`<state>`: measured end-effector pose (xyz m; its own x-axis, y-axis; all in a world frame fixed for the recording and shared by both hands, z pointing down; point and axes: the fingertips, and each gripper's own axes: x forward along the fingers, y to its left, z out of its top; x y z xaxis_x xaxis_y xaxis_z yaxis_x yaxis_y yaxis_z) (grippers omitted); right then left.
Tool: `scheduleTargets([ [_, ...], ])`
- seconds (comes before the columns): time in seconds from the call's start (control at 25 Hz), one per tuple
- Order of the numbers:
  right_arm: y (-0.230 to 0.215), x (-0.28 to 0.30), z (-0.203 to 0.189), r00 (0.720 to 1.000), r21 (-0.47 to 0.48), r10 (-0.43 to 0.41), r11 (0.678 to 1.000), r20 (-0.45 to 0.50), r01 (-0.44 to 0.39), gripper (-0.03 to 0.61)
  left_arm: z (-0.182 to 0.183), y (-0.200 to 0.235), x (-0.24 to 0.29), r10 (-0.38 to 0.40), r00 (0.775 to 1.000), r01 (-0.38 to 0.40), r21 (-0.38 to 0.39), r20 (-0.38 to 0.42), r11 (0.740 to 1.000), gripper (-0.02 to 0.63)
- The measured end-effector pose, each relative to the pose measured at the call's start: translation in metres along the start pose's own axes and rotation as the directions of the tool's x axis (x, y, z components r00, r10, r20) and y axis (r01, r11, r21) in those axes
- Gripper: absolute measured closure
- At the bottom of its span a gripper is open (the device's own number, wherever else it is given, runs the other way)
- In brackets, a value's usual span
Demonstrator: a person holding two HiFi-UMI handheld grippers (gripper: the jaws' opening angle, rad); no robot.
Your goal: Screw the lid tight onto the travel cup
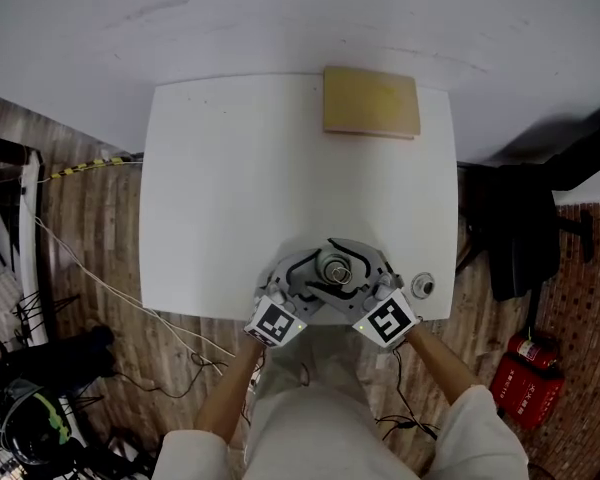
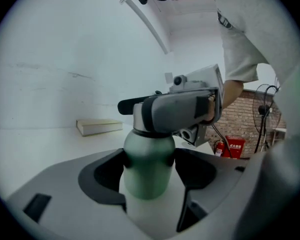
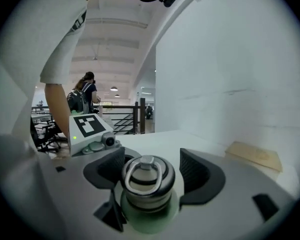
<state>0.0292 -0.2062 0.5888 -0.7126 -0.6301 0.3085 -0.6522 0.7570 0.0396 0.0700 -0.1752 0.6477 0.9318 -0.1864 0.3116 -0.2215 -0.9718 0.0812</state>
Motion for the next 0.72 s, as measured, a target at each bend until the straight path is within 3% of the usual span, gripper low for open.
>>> scheduleTargets([
  [0.2, 0.007, 0.002, -0.010, 0.989, -0.025, 0.147, 0.989, -0.032, -0.148, 0.282, -0.001, 0.000, 0.002, -0.011, 1.000, 0.011, 0.009, -0.006, 1.000, 0.292],
  [0.4, 0.010, 0.004, -0.008, 0.977, -0.030, 0.211, 0.977, -0.027, -0.212, 0.314, -0.002, 0.001, 0.001, -0.019, 1.000, 0.019, 0.026, 0.002, 0.999, 0.295],
  [0.56, 0.011, 0.002, -0.010, 0.978, -0.048, 0.206, 0.977, -0.033, -0.208, 0.328, -0.005, 0.000, 0.001, -0.020, 1.000, 0.020, 0.036, -0.009, 0.999, 0.295],
  [0.72, 0.006, 0.003, -0.010, 0.994, -0.047, 0.112, 0.993, -0.007, -0.112, 0.330, -0.006, 0.000, 0.003, -0.017, 1.000, 0.017, 0.035, -0.009, 0.999, 0.295],
])
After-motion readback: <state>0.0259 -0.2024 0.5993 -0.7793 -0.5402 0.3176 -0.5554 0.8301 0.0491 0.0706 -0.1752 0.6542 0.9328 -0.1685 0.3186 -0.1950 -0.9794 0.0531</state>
